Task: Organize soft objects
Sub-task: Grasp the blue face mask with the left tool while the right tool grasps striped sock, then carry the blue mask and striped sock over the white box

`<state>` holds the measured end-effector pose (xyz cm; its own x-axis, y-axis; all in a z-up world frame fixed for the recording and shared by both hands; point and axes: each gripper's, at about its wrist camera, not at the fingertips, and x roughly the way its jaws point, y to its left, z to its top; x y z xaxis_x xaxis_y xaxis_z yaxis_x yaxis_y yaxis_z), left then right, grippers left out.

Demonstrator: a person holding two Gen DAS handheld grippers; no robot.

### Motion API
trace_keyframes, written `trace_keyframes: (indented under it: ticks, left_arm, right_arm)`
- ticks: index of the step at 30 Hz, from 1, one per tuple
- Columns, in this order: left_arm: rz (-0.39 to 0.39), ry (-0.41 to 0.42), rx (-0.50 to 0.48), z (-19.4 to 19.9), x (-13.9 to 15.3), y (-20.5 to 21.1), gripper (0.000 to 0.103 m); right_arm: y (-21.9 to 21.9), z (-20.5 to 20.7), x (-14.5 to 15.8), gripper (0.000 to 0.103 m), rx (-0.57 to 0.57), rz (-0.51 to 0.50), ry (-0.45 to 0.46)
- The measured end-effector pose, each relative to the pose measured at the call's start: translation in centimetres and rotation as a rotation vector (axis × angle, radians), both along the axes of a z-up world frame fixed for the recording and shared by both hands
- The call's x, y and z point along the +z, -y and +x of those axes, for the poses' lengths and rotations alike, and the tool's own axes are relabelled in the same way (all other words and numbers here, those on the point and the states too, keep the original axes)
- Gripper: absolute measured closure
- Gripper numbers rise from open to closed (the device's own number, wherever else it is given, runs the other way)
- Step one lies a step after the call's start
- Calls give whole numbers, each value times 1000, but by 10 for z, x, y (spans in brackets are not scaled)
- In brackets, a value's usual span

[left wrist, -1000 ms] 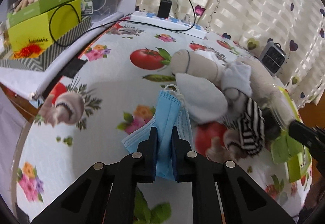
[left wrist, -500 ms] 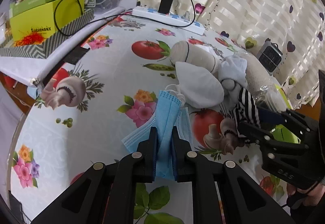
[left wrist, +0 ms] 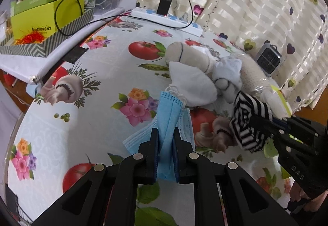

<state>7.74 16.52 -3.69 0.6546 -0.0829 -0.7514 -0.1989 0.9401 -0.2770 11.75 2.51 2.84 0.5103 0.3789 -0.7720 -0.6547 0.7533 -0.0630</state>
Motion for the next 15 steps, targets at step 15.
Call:
trace_keyframes:
  ticks: [15]
  left_arm:
    - [7,97,-55,-39,49,44,92]
  right_arm:
    - [57,-46,54,97,9,241,10]
